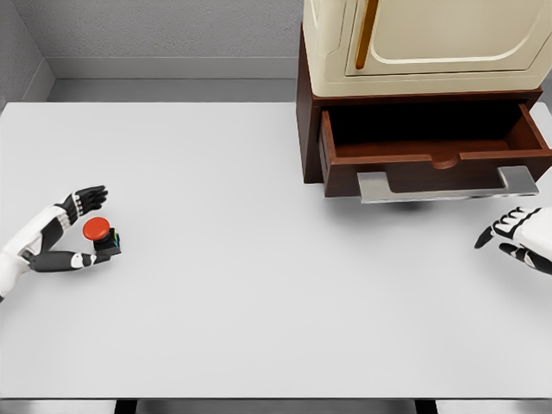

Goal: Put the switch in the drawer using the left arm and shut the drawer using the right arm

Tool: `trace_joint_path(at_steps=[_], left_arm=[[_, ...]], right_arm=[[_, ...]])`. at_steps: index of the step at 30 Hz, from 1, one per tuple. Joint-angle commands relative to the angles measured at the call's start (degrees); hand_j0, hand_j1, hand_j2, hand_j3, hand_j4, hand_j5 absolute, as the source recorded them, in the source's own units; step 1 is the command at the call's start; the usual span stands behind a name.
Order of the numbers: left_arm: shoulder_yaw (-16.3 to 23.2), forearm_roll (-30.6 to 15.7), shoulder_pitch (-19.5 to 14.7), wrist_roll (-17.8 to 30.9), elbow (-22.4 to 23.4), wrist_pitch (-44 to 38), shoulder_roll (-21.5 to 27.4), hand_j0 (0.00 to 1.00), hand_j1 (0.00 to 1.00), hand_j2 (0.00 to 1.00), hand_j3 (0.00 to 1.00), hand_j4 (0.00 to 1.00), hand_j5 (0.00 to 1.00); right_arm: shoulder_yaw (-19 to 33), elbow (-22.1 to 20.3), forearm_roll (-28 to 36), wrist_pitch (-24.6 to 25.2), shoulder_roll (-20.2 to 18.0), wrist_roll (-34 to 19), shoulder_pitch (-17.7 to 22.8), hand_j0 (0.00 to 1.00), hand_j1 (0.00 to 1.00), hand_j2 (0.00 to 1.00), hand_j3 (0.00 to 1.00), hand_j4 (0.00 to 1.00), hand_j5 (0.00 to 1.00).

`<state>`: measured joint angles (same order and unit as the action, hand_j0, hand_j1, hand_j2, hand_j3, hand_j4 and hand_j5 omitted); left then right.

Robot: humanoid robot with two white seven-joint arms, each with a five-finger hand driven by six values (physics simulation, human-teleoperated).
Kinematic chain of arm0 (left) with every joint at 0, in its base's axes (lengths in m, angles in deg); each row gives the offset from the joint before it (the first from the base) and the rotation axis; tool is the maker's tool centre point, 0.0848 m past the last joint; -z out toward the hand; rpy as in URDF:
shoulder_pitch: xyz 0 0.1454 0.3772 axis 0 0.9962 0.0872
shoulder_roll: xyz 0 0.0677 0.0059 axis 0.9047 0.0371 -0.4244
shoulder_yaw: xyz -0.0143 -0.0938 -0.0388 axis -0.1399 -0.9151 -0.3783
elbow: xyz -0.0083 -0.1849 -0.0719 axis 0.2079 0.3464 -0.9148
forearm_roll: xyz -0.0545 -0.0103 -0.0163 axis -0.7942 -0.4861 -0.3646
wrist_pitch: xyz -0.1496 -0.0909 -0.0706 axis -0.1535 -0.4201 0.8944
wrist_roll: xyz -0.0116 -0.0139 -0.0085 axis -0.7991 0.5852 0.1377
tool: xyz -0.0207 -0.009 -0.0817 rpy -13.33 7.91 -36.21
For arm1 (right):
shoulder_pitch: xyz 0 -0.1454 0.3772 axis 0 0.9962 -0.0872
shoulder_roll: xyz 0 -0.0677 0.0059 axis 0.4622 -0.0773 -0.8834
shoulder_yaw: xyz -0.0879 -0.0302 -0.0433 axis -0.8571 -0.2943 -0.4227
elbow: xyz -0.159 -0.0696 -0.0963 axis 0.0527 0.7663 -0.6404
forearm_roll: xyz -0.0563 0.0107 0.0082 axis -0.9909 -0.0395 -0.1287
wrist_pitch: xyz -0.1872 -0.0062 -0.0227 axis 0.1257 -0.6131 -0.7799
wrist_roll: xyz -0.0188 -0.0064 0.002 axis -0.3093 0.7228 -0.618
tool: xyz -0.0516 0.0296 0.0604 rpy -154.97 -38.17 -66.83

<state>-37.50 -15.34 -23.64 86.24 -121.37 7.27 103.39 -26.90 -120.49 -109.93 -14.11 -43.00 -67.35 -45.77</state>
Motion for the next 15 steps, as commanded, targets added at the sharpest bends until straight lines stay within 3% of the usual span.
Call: trace_joint_path(at_steps=[1, 7, 9, 15], left_arm=[[-0.1, -0.29, 0.0, 0.0, 0.25, 3.04, 0.05, 0.94, 0.94, 0.94, 0.94, 0.94, 0.94], [0.17, 0.24, 1.23, 0.0, 0.42, 5.32, -0.3, 0.87, 0.87, 0.87, 0.87, 0.87, 0.87], [0.25, 0.24, 1.49, 0.0, 0.33, 5.32, -0.3, 0.79, 0.79, 0.79, 0.79, 0.79, 0.79], [0.34, 2.43, 1.49, 0.0, 0.77, 5.24, -0.48, 0.76, 0.76, 0.76, 0.76, 0.76, 0.76]], right_arm=[[0.02, -0.02, 0.38, 0.06, -0.06, 0.02, 0.0, 0.52, 0.52, 0.52, 0.52, 0.52, 0.52], [0.02, -0.1, 0.38, 0.06, -0.06, 0.02, 0.0, 0.52, 0.52, 0.52, 0.52, 0.52, 0.52], [0.02, -0.1, 0.38, 0.06, -0.06, 0.02, 0.0, 0.52, 0.52, 0.52, 0.52, 0.52, 0.52], [0.02, -0.02, 0.38, 0.06, -0.06, 0.02, 0.0, 0.52, 0.52, 0.52, 0.52, 0.52, 0.52]])
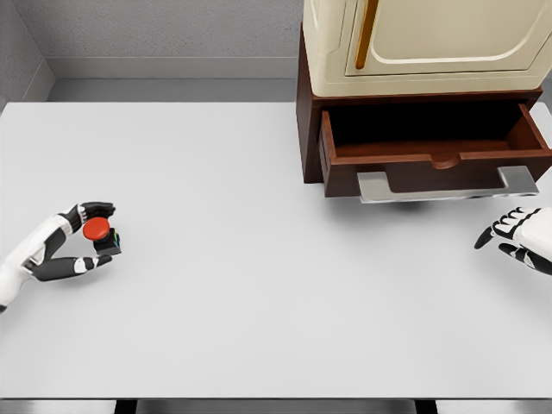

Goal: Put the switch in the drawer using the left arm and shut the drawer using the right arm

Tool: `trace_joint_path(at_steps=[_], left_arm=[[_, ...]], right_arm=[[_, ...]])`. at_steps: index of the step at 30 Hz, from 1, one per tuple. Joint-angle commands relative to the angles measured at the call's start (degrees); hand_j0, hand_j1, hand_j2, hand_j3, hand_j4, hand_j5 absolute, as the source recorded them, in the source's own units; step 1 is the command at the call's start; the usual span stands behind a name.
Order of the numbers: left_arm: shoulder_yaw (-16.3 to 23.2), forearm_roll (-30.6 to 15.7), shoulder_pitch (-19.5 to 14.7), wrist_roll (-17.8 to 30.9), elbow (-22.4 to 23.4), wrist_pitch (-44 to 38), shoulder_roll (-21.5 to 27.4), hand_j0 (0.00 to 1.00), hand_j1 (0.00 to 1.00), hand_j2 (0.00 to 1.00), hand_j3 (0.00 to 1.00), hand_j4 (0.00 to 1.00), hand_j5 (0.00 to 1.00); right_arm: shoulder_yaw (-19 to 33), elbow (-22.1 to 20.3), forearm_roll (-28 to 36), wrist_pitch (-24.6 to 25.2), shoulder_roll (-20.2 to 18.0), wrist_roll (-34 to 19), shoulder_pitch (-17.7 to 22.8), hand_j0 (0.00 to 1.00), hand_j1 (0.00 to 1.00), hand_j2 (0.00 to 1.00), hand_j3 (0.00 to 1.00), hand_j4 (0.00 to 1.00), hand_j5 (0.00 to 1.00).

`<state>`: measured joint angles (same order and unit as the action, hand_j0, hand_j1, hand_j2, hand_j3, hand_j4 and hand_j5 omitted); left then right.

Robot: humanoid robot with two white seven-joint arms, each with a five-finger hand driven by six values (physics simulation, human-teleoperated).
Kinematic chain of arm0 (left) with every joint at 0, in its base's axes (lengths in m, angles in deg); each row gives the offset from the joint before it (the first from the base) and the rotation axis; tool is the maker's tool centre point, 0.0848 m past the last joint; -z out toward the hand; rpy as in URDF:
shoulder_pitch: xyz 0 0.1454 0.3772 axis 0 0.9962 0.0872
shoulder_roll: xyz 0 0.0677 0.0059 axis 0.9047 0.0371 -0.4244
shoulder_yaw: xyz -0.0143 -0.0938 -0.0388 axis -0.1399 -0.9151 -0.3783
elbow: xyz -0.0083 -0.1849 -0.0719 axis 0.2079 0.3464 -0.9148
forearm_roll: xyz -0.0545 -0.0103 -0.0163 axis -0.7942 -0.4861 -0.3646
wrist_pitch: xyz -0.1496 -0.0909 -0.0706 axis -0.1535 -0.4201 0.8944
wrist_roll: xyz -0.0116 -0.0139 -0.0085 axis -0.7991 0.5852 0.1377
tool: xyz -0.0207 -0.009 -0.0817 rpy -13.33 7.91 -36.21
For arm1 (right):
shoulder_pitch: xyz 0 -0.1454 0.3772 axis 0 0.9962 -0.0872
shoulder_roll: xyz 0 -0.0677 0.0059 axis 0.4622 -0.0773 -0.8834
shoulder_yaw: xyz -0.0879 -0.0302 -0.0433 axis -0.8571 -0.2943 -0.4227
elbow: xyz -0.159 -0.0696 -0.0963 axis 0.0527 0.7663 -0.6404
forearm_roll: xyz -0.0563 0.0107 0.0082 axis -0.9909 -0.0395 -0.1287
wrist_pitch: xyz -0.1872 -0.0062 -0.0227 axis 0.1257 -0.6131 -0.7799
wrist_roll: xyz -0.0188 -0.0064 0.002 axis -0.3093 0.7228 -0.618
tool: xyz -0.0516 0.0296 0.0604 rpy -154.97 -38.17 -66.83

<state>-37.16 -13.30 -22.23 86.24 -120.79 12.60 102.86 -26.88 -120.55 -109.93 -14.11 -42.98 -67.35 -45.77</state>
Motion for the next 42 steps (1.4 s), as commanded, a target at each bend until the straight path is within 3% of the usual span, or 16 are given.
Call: trace_joint_path(at_steps=[1, 7, 13, 24, 32, 38, 42], left_arm=[[0.0, 0.66, 0.0, -0.01, 0.28, -0.09, -0.47, 0.76, 0.76, 0.76, 0.76, 0.76, 0.76], [0.09, 0.66, 0.0, -0.01, 1.07, -0.18, -0.56, 0.74, 0.74, 0.74, 0.74, 0.74, 0.74], [0.0, 0.57, -0.18, -0.01, 0.98, -0.01, -0.48, 0.46, 0.46, 0.46, 0.46, 0.46, 0.46], [-0.26, 0.4, -0.79, -0.01, -0.34, -0.01, -0.39, 0.45, 0.45, 0.45, 0.45, 0.45, 0.45], [-0.26, 0.66, -1.06, -0.01, -6.58, -0.53, 0.14, 0.45, 0.45, 0.45, 0.45, 0.45, 0.45], [2.99, 1.98, -5.01, -0.01, -7.19, -0.71, -0.65, 0.45, 0.45, 0.45, 0.45, 0.45, 0.45], [5.01, 3.65, -7.3, -0.01, -11.14, -4.4, -0.83, 0.45, 0.45, 0.45, 0.45, 0.45, 0.45]], right_arm=[[0.01, 0.04, 0.38, 0.06, -0.08, 0.02, 0.0, 0.53, 0.53, 0.53, 0.53, 0.53, 0.53], [0.36, 0.13, 0.38, 0.06, -0.08, 0.02, 0.0, 0.53, 0.53, 0.53, 0.53, 0.53, 0.53], [0.36, 0.04, 0.47, 0.06, -0.17, 0.02, 0.0, 0.53, 0.53, 0.53, 0.53, 0.53, 0.53], [0.36, 0.13, 0.64, 0.06, -0.17, 0.02, 0.0, 0.53, 0.53, 0.53, 0.53, 0.53, 0.53], [0.45, 0.22, 0.64, 0.06, -0.08, 0.02, 0.0, 0.53, 0.53, 0.53, 0.53, 0.53, 0.53], [0.45, 0.31, 0.73, 0.06, -0.08, 0.02, 0.0, 0.54, 0.54, 0.54, 0.54, 0.54, 0.54], [0.45, 0.22, 0.73, 0.06, -0.08, 0.02, 0.0, 0.54, 0.54, 0.54, 0.54, 0.54, 0.54]])
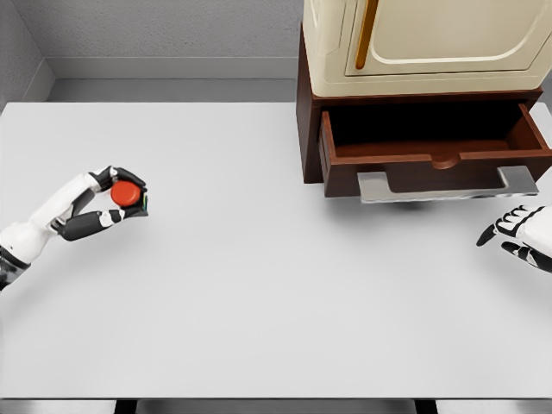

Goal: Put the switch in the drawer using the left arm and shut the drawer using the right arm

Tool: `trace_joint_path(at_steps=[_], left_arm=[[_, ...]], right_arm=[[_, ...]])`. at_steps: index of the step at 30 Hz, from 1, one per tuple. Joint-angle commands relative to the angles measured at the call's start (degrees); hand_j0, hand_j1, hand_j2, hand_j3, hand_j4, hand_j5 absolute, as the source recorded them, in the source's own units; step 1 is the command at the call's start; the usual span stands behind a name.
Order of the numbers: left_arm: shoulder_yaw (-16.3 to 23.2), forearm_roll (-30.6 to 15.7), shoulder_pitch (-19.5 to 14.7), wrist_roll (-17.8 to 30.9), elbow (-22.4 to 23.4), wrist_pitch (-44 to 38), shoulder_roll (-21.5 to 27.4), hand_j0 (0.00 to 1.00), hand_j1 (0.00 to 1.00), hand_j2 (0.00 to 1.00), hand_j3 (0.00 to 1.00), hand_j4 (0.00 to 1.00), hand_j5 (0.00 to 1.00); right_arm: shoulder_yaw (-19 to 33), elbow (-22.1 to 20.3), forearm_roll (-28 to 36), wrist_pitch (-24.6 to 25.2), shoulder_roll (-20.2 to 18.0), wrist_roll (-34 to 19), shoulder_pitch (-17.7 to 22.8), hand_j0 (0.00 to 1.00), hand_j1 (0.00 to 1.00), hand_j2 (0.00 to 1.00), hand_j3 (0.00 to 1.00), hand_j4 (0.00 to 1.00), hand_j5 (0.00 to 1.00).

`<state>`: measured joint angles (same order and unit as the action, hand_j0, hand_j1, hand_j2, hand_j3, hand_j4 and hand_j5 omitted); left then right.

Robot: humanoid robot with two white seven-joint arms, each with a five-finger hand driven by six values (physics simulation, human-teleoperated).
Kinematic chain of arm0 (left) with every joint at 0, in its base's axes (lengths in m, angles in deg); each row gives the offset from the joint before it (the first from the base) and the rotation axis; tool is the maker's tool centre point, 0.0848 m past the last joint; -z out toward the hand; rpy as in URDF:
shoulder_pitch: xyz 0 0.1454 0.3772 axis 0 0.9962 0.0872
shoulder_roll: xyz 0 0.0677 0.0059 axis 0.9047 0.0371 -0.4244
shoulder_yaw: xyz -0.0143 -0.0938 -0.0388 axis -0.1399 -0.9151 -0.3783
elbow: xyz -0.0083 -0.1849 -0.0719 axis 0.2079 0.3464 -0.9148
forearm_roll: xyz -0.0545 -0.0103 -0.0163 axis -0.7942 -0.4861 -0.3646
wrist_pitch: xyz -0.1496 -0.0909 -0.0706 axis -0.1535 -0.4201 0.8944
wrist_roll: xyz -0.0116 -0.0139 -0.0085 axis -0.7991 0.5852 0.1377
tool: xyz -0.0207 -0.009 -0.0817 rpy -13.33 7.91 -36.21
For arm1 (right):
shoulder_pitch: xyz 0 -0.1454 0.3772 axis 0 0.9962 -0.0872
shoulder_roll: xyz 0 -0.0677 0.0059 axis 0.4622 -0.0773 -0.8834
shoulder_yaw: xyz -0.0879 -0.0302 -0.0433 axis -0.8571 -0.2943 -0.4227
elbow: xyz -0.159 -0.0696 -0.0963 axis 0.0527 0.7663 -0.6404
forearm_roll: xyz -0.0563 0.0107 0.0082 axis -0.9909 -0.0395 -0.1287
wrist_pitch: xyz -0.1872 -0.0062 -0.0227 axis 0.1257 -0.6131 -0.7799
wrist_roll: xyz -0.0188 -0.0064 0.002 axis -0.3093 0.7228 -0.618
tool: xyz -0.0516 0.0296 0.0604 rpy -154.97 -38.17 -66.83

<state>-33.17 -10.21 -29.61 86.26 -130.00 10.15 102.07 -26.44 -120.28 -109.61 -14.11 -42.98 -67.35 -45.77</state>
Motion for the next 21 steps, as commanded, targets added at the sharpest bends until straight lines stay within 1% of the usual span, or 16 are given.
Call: trace_joint_path(at_steps=[1, 4, 5, 6, 9, 11, 12, 13, 16, 19, 21], left_arm=[[1.02, 0.65, 0.0, -0.03, -2.55, -2.12, -0.74, 0.45, 0.45, 0.45, 0.45, 0.45, 0.45], [1.37, 1.26, -0.97, -0.03, -3.25, -2.3, -1.62, 0.46, 0.46, 0.46, 0.46, 0.46, 0.46], [1.37, 2.23, -1.49, -0.03, -3.34, -2.3, -2.15, 0.46, 0.46, 0.46, 0.46, 0.46, 0.46], [1.37, 2.84, -2.02, -0.03, -4.21, -2.38, -3.11, 0.46, 0.46, 0.46, 0.46, 0.46, 0.46], [1.46, 3.02, -2.46, -0.03, -6.24, -2.38, -3.9, 0.46, 0.46, 0.46, 0.46, 0.46, 0.46], [1.46, 4.78, -3.43, -0.03, -6.42, -2.38, -5.75, 0.46, 0.46, 0.46, 0.46, 0.46, 0.46], [2.16, 5.13, -4.04, -0.03, -6.5, -2.38, -6.8, 0.46, 0.46, 0.46, 0.46, 0.46, 0.46], [3.39, 5.04, -5.27, -0.03, -6.5, -2.38, -6.81, 0.46, 0.46, 0.46, 0.46, 0.46, 0.46], [5.42, 5.13, -7.29, -0.03, -6.5, -2.47, -7.07, 0.46, 0.46, 0.46, 0.46, 0.46, 0.46], [6.38, 6.36, -9.23, -0.03, -6.68, -2.47, -9.0, 0.46, 0.46, 0.46, 0.46, 0.46, 0.46], [6.73, 6.98, -9.67, -0.03, -7.03, -2.38, -9.88, 0.46, 0.46, 0.46, 0.46, 0.46, 0.46]], right_arm=[[0.01, -0.06, 0.42, 0.06, -0.08, 0.02, 0.0, 0.54, 0.54, 0.54, 0.54, 0.54, 0.54], [0.01, -0.06, 0.42, 0.06, -0.08, 0.02, 0.0, 0.54, 0.54, 0.54, 0.54, 0.54, 0.54], [0.01, -0.15, 0.42, 0.06, -0.08, 0.02, 0.0, 0.54, 0.54, 0.54, 0.54, 0.54, 0.54], [0.01, -0.15, 0.42, 0.06, -0.08, 0.02, 0.0, 0.53, 0.53, 0.53, 0.53, 0.53, 0.53], [0.36, -0.15, 0.42, 0.06, -0.08, 0.02, 0.0, 0.53, 0.53, 0.53, 0.53, 0.53, 0.53], [0.54, -0.15, 0.42, 0.06, -0.08, 0.02, 0.26, 0.53, 0.53, 0.53, 0.53, 0.53, 0.53], [0.8, -0.06, 0.42, 0.06, -0.08, 0.02, 0.26, 0.54, 0.54, 0.54, 0.54, 0.54, 0.54], [0.8, 0.12, 0.42, 0.06, -0.08, -0.07, 0.26, 0.54, 0.54, 0.54, 0.54, 0.54, 0.54], [0.8, -0.06, 0.42, 0.06, -0.08, -0.07, 0.35, 0.54, 0.54, 0.54, 0.54, 0.54, 0.54], [0.8, -0.24, 0.42, 0.06, 0.01, -0.07, 0.35, 0.53, 0.53, 0.53, 0.53, 0.53, 0.53], [0.8, -0.23, 0.42, 0.06, -0.08, -0.07, 0.35, 0.53, 0.53, 0.53, 0.53, 0.53, 0.53]])
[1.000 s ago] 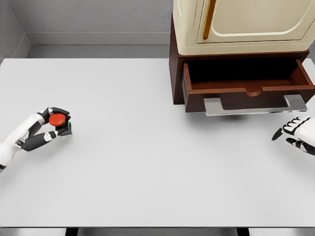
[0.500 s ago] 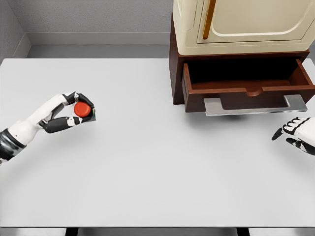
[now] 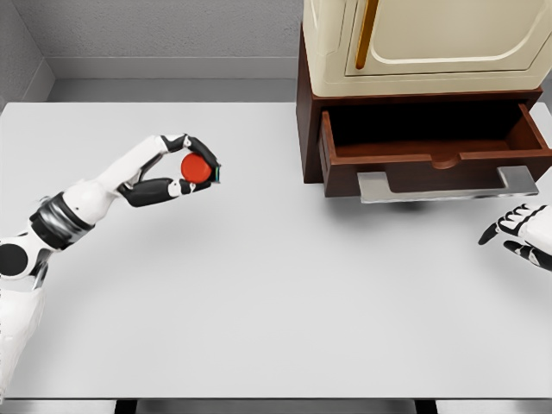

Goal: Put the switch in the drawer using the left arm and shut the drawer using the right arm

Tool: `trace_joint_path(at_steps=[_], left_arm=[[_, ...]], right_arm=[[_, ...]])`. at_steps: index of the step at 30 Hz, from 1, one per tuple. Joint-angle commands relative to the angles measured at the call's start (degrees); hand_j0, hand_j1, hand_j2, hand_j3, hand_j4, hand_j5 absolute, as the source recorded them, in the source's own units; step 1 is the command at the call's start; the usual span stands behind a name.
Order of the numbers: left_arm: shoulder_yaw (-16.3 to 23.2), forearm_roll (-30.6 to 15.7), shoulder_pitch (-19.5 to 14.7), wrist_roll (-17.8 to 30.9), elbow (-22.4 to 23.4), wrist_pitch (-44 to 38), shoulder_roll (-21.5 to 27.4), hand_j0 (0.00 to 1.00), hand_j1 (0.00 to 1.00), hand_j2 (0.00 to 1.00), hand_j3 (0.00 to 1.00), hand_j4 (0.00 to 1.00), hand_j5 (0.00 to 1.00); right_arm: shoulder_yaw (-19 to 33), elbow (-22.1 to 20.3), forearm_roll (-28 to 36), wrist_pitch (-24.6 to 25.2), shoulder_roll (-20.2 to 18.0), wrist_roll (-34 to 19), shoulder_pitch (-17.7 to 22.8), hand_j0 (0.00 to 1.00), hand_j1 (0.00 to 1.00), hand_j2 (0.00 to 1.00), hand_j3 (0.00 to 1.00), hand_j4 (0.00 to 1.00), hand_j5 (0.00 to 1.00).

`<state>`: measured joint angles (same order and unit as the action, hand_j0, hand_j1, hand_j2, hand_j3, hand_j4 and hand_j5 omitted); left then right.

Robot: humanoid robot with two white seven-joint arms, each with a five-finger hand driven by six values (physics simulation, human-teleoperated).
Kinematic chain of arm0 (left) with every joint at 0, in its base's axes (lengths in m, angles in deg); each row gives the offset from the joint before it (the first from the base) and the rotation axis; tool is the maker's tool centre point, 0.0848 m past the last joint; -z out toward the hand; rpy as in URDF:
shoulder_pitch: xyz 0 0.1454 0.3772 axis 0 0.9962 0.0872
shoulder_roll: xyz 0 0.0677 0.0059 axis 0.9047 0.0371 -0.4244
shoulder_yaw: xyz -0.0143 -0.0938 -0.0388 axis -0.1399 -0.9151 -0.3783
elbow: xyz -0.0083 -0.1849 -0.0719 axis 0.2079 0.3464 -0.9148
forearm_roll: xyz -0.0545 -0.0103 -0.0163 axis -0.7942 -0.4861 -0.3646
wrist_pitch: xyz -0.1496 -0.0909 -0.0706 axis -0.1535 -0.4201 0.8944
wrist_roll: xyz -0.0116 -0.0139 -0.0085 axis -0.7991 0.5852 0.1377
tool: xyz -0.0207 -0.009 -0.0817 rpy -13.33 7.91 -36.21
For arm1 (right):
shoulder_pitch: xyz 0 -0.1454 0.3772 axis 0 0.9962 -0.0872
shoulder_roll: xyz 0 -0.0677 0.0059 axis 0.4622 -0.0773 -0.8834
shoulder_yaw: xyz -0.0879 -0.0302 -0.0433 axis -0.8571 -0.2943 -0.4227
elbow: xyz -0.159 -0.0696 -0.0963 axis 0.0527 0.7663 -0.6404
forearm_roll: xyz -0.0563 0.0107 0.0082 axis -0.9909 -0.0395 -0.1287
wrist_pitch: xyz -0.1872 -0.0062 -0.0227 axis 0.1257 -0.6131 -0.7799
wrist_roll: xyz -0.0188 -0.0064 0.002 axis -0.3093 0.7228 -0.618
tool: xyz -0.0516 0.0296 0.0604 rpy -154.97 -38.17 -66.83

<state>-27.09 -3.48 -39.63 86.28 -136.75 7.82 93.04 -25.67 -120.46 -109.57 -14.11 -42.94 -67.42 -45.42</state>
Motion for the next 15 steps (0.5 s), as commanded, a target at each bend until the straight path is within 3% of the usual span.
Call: trace_joint_path(at_steps=[1, 7, 15], left_arm=[[1.01, 0.33, -0.18, -0.04, -0.64, -0.15, -1.64, 0.46, 0.46, 0.46, 0.46, 0.46, 0.46], [1.54, 1.13, -1.93, -0.04, -1.08, -0.15, -4.54, 0.46, 0.46, 0.46, 0.46, 0.46, 0.46], [1.45, 10.7, -4.83, -0.04, -1.52, -0.06, -11.05, 0.46, 0.46, 0.46, 0.46, 0.46, 0.46]], right_arm=[[0.03, -0.05, 0.38, 0.06, -0.04, 0.09, 0.0, 0.53, 0.53, 0.53, 0.53, 0.53, 0.53], [0.03, -0.14, 0.38, 0.06, -0.12, 0.0, 0.0, 0.53, 0.53, 0.53, 0.53, 0.53, 0.53], [0.03, -0.14, 0.47, 0.06, -0.12, 0.09, 0.09, 0.53, 0.53, 0.53, 0.53, 0.53, 0.53]])
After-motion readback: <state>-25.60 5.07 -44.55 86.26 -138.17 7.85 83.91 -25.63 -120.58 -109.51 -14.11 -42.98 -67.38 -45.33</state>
